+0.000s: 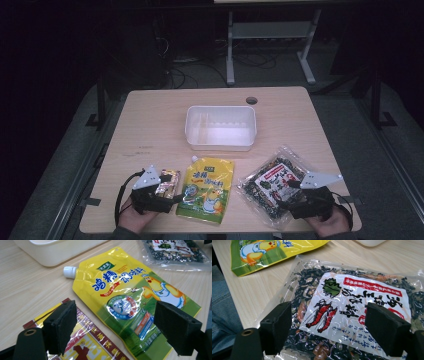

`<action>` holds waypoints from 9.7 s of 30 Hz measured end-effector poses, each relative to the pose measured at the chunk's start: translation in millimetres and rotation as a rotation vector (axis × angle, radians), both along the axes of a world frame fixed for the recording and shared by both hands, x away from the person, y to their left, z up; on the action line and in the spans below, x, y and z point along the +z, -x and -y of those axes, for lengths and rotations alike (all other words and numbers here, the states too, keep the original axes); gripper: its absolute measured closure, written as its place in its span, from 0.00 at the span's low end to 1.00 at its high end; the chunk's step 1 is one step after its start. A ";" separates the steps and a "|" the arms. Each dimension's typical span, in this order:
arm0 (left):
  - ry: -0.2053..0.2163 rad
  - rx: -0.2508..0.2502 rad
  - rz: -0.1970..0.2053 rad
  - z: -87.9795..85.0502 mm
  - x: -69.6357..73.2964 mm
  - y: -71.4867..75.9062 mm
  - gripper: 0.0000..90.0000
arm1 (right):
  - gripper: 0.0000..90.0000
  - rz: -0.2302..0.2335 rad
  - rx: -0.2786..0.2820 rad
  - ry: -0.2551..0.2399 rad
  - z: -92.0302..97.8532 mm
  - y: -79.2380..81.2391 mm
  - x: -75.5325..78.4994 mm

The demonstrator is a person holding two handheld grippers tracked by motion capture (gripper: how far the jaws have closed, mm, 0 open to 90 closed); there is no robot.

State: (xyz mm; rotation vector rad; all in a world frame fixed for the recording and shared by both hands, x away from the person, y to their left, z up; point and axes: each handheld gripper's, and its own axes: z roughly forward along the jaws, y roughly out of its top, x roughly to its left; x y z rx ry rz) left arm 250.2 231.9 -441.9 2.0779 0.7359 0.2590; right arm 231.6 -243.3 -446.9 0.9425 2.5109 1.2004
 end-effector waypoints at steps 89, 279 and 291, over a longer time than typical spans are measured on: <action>-0.328 -0.299 -0.160 233.8 2.2 -42.5 0.62 | 0.47 -0.363 -0.607 0.032 113.5 -45.2 8.5; -0.025 -0.119 -0.118 43.3 30.8 -23.6 0.32 | 0.87 0.029 0.002 -0.179 -27.1 -128.6 203.5; -0.006 -0.104 -0.110 33.3 28.3 -20.2 0.31 | 0.87 0.089 -0.044 -0.136 -68.9 -166.3 209.0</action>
